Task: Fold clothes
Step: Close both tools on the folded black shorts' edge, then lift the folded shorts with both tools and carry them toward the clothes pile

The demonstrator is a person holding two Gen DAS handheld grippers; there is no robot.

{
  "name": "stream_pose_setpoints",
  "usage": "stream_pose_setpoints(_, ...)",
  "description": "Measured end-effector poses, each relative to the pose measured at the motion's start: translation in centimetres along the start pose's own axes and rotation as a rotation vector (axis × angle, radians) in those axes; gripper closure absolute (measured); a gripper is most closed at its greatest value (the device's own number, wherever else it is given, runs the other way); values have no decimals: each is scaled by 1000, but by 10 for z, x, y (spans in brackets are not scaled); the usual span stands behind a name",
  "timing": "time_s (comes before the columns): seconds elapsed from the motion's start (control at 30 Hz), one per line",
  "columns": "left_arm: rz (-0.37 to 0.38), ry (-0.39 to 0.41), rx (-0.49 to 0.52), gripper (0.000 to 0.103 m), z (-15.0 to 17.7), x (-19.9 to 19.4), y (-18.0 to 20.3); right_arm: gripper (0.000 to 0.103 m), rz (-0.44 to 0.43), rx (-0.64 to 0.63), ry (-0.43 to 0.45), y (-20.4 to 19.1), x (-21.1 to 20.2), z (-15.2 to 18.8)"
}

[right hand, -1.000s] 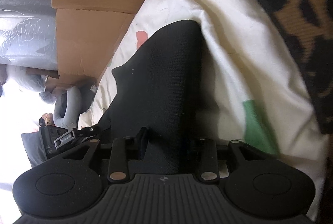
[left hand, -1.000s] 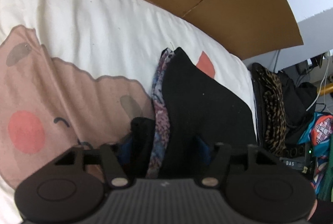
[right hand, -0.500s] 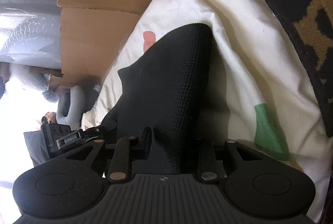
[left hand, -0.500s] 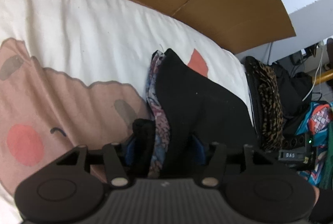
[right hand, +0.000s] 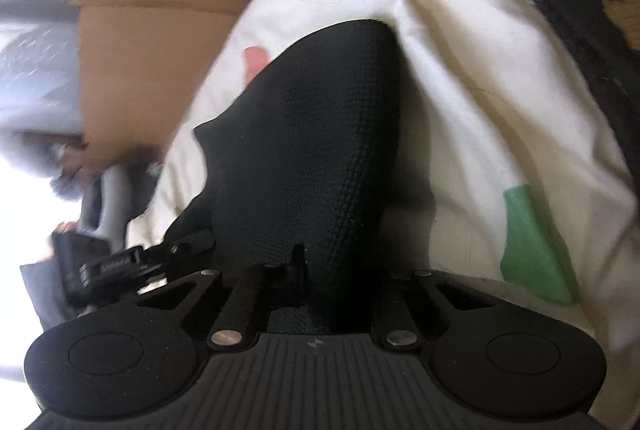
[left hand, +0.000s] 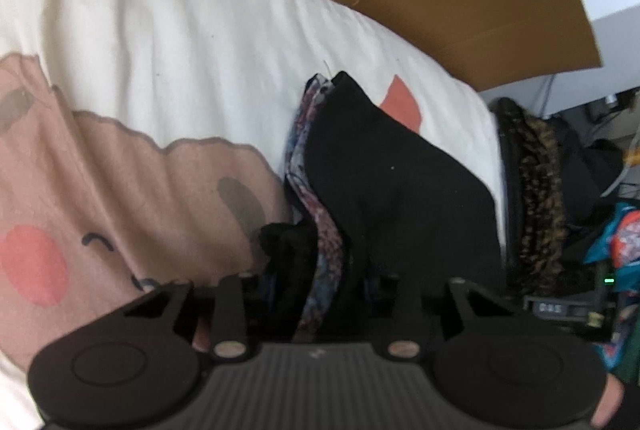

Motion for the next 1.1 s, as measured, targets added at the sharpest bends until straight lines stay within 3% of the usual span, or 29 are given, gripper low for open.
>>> stream_pose_setpoints(0.17, -34, 9, -19, 69, 2, -6, 5, 96, 74, -45, 11, -14, -1, 2)
stream_pose_setpoints(0.3, -35, 42, -23, 71, 7, -22, 8, 96, 73, -85, 23, -24, -7, 5)
stream_pose_setpoints(0.83, -202, 97, -35, 72, 31, -101, 34, 96, 113, -224, -16, -89, -21, 16)
stream_pose_setpoints(1.1, -252, 137, -63, 72, 42, -149, 59, 96, 107, -322, -36, -136, -48, 26)
Point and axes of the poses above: each gripper's, at about its wrist camera, not at the fingertips, and x roughly the way its jaws point, y to its right, z to its underside, the point moved 6 cm from there along x, roughly the way its jaws point, and after that the axes turned 11 degrees about -z, right-handed, at the moved point
